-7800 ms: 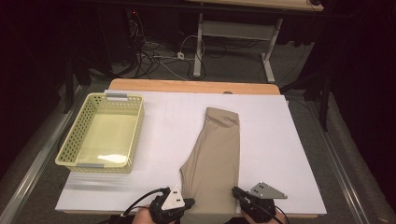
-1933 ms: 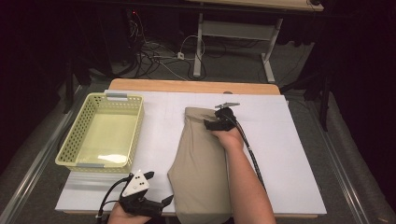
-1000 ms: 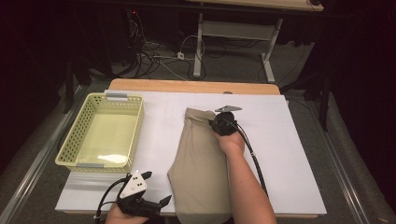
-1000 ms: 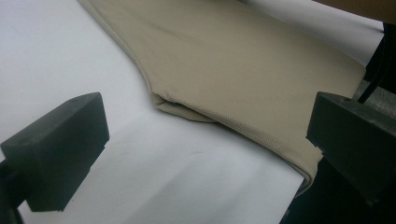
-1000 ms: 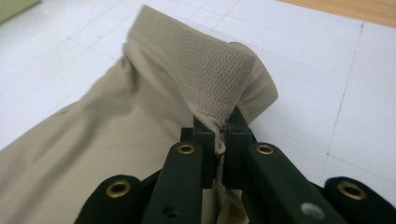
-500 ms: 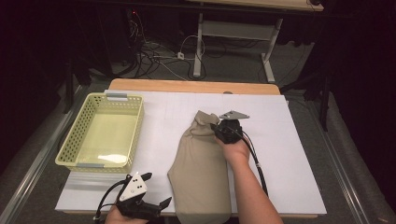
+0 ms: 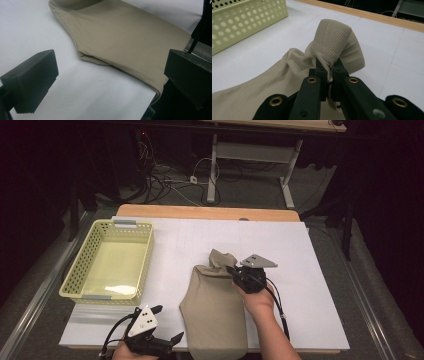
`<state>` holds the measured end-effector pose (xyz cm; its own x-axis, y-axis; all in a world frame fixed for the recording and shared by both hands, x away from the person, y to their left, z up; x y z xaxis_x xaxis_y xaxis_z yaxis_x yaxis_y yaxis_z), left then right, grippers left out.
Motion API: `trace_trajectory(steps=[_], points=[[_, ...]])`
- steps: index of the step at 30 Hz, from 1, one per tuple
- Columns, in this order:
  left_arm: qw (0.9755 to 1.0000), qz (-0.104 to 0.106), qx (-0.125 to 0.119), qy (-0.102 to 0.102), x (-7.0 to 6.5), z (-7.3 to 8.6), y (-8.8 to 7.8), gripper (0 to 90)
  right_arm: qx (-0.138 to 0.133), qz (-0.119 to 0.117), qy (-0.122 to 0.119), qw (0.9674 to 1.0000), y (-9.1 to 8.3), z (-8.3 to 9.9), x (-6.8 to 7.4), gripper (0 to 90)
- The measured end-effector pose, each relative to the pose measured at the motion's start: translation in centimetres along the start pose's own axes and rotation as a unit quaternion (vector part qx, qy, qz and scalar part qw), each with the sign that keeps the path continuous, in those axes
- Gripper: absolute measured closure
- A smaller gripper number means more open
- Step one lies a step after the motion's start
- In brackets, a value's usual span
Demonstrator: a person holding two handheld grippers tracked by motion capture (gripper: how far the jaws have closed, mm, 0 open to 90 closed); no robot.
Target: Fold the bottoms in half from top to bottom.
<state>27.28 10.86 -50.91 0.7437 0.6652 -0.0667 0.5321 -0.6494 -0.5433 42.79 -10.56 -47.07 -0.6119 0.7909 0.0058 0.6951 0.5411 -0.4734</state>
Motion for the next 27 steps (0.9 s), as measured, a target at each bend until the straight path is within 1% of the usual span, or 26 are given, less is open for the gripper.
trace_trajectory(steps=[4, 8, 14, 16, 20, 23, 26, 27], points=[[1.0, 0.0, 0.0, 0.0, 0.0, 0.0, 0.0, 0.0, -0.007, -0.008, 0.0, 0.9999, -1.2, 0.7, 0.8, 88.0], [1.0, 0.0, 0.0, -0.002, 0.1, 0.0, 0.0, 0.0, -0.009, -0.012, 0.002, 0.9999, -2.3, 1.8, 1.3, 88.1], [1.0, 0.001, 0.0, -0.001, 0.0, 0.0, 0.0, 0.0, -0.003, -0.016, 0.005, 0.9998, -3.5, 3.5, 1.8, 88.0], [1.0, 0.001, 0.001, -0.001, 0.0, 0.0, 0.1, 0.0, 0.003, -0.017, 0.006, 0.9998, -3.7, 4.0, 1.9, 88.0], [1.0, 0.0, 0.001, -0.002, 0.1, 0.0, 0.0, 0.0, 0.019, -0.02, 0.001, 0.9996, -4.2, 5.3, 2.4, 88.0], [1.0, 0.001, 0.0, -0.003, 0.1, 0.1, 0.1, 0.0, 0.044, -0.02, -0.003, 0.9988, -4.4, 6.8, 2.7, 87.6], [1.0, 0.002, 0.002, -0.003, 0.1, 0.2, 0.1, 0.0, 0.063, -0.022, -0.001, 0.9978, -4.7, 8.1, 3.1, 86.8], [1.0, 0.002, 0.003, -0.002, 0.1, 0.2, 0.2, 0.0, 0.065, -0.022, -0.002, 0.9976, -4.7, 8.4, 3.2, 86.5]])
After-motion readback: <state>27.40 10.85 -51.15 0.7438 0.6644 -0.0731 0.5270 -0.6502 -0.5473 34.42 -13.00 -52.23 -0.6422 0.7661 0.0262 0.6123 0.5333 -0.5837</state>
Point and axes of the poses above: each handheld gripper's, and its own axes: y roughly forward along the jaws, z roughly out of its underside, x roughly to its left, the point moved 8 cm from there along y, roughly forward along the jaws
